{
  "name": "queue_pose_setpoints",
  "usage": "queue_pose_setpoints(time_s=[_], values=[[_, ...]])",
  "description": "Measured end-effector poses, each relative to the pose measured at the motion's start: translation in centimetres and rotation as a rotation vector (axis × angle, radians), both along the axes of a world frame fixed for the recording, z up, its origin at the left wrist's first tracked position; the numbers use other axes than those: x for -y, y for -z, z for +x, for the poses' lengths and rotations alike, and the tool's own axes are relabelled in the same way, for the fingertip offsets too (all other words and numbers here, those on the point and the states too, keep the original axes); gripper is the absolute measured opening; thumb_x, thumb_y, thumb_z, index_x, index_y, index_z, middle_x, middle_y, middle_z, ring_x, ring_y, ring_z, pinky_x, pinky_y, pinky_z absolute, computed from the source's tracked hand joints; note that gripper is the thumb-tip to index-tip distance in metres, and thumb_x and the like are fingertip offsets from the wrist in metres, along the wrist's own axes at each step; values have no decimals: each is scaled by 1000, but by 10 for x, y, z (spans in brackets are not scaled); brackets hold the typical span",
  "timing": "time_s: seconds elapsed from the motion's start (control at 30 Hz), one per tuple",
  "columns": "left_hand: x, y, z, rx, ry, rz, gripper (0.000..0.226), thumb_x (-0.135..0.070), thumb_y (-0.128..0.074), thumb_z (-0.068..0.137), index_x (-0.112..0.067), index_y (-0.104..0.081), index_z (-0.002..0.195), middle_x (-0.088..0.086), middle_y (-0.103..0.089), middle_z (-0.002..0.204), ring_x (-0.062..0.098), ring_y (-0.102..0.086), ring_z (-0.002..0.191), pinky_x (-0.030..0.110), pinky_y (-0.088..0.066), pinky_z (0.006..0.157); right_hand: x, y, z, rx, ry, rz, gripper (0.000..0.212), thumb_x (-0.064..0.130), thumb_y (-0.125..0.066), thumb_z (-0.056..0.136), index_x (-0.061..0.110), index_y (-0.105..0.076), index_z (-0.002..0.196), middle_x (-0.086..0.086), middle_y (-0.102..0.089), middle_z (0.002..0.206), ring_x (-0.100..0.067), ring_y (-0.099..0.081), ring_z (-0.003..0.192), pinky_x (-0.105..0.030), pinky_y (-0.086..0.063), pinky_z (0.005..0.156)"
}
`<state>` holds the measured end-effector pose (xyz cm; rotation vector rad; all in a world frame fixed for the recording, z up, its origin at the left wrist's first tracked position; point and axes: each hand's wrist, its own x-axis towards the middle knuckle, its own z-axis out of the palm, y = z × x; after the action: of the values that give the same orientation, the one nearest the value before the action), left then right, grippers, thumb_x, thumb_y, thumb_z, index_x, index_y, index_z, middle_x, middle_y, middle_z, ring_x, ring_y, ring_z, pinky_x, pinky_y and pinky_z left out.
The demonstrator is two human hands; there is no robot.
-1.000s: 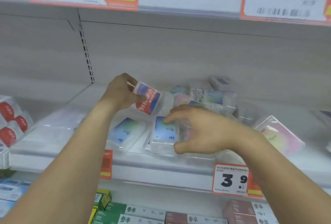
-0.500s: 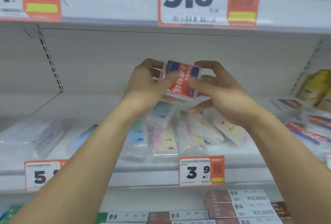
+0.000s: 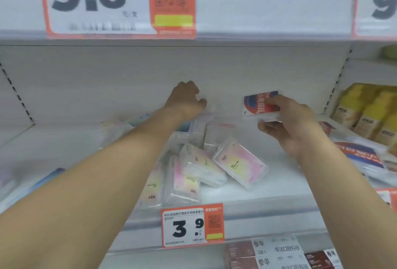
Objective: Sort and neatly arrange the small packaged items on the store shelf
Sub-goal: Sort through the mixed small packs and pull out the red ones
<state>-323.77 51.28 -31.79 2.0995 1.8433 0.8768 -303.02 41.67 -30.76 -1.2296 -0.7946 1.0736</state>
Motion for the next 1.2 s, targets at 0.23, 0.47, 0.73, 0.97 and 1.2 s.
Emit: queue_pose_setpoints(time_s=[0.23, 0.47, 0.73, 0.97, 1.2], values=[[-45, 25, 7, -179, -7, -121, 58, -41, -73, 70, -22, -58, 122, -1, -60, 117, 22, -57, 109, 29, -47, 90, -11, 6, 3, 127, -54, 23, 6, 11, -65, 88, 12, -62, 93, -11, -68, 93, -23, -67, 78, -32, -60, 57], [13, -19, -4, 325, 68, 30, 47, -45, -45, 98, -5, -67, 93, 13, -70, 87, 27, -68, 77, 32, -57, 66, -8, 0, 10, 190, -78, 70, 46, 20, -75, 80, 13, -59, 122, -8, -73, 98, -17, -68, 74, -29, -51, 57], [91, -34, -21, 562, 397, -357, 41, -41, -49, 97, -6, -70, 105, 16, -74, 96, 30, -71, 89, 40, -58, 81, 20, -12, 7, 297, -110, 222, 11, 9, -72, 74, 12, -76, 84, -6, -75, 80, -27, -71, 78, -36, -55, 75], [110, -27, 25, 477, 163, -264, 49, -50, -51, 94, -5, -68, 98, 18, -74, 84, 32, -67, 61, 45, -58, 71, 38, -25, 60, 475, 218, 232, 35, 24, -78, 79, 21, -63, 111, -2, -66, 90, -17, -69, 68, -23, -53, 47], [104, -11, 138, 791, 245, -377, 49, -18, -73, 84, 0, -50, 122, 17, -70, 103, 34, -73, 71, 50, -60, 74, 43, -13, 143, 424, 198, -40, 66, 17, -78, 81, 9, -45, 138, -17, -63, 121, -33, -74, 81, -44, -61, 78]])
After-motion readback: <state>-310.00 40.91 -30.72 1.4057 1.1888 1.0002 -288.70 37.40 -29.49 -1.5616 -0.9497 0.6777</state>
